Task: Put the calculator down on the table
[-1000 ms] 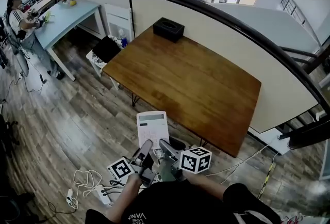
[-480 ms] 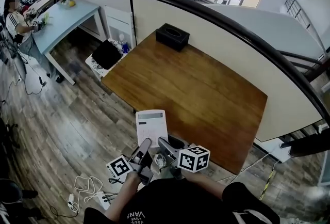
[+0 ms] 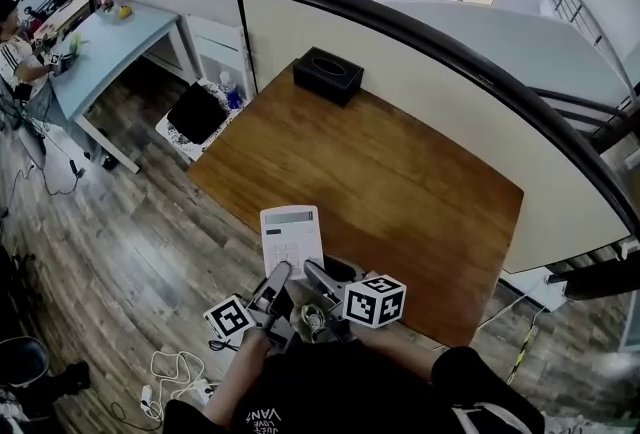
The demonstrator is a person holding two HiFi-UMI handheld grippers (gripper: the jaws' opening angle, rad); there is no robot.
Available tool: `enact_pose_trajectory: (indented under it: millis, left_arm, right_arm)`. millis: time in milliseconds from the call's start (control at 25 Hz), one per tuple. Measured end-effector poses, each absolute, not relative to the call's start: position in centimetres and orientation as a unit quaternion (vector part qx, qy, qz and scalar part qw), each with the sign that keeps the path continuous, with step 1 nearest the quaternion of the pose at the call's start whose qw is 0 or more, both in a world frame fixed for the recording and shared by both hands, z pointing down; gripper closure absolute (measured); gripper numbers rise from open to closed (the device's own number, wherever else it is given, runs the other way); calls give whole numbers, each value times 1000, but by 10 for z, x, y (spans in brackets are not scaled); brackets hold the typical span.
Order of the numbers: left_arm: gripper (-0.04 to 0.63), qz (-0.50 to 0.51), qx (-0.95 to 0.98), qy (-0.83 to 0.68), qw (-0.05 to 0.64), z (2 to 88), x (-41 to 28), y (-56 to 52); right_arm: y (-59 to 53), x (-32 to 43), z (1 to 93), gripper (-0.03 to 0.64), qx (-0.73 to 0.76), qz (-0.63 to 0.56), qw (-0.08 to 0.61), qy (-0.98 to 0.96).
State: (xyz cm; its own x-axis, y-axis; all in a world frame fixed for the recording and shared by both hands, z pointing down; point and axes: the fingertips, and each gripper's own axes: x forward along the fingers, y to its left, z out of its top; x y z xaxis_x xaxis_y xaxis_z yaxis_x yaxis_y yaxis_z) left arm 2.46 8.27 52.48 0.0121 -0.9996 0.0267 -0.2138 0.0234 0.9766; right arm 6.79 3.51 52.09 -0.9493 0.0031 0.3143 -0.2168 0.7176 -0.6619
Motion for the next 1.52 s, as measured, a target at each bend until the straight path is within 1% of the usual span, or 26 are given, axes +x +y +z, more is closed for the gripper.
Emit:
enact_pose_trajectory:
  millis: [400,800,1000,1520]
  left_arm:
    - [534,-425,567,-519,478,533,-28,60]
    - [534,-357,622,-450,532,537,-110,27]
    - [534,-320,651,-423,544,541,-144,18]
    - [532,-276,688,-359,567,547,-206,3]
  right_arm:
    - [17,17,528,456,97,371,145,-912]
    - [-5,-56,530,456,209,385,106,-893]
    - [-8,-85,533,456,252,391,87,-881]
    - [-10,-145,544,456,330,400,48,-854]
